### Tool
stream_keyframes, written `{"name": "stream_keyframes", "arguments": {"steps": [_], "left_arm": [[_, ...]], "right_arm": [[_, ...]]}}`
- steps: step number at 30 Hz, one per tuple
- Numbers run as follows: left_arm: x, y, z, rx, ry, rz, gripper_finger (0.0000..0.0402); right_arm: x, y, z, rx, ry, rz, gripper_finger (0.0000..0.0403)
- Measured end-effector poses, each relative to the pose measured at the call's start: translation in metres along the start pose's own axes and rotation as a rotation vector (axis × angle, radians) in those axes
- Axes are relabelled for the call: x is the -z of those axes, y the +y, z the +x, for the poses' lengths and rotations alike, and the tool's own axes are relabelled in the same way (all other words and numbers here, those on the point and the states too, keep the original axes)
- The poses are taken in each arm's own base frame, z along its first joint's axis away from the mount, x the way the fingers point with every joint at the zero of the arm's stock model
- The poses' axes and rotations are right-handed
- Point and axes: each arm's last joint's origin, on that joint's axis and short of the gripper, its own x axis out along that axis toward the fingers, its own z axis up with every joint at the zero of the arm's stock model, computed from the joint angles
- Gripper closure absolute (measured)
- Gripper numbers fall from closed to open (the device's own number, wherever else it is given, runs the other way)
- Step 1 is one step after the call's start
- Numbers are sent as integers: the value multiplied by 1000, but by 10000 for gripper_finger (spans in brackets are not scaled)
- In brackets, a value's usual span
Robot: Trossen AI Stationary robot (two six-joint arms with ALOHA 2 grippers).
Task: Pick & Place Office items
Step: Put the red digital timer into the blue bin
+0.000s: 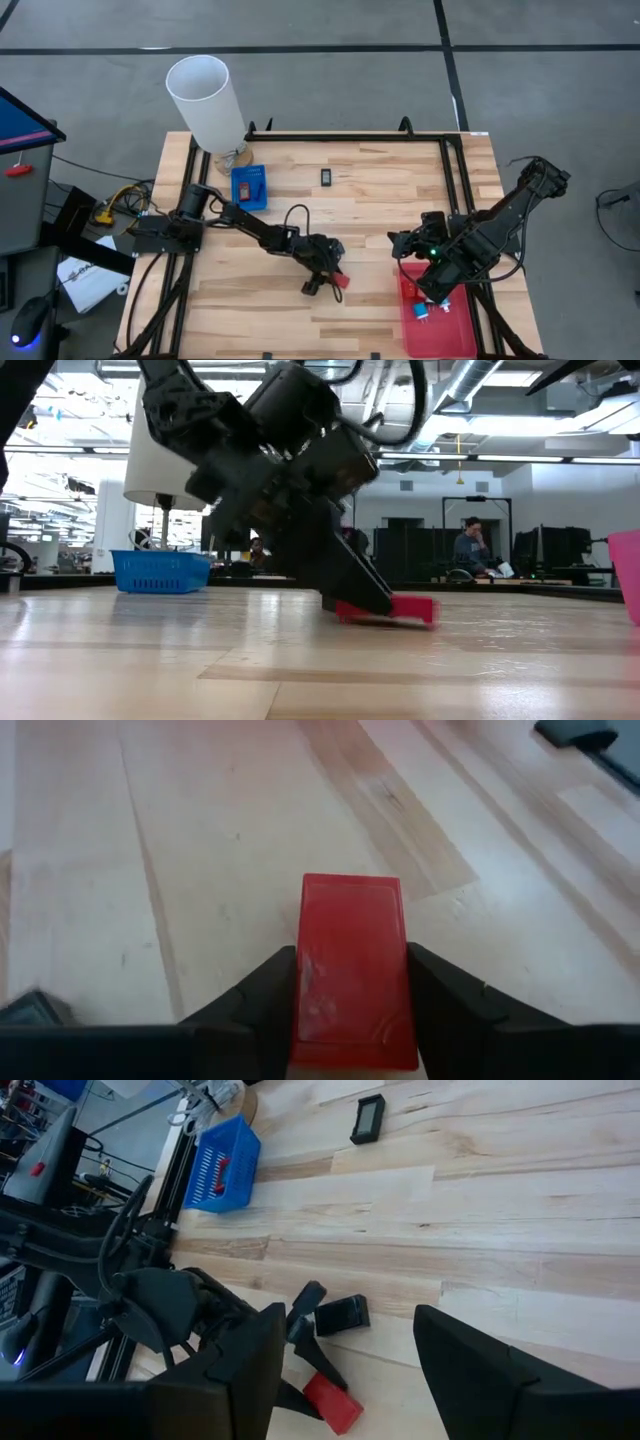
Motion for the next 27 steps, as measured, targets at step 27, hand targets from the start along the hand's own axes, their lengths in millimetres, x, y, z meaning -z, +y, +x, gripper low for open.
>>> {"name": "stream_keyframes", "arguments": {"steps": [27], "left_arm": [[9,15,-234,-1050,-188,-865,249]], "right_arm": [[-2,-1,0,-3,-43,-48,188]]}}
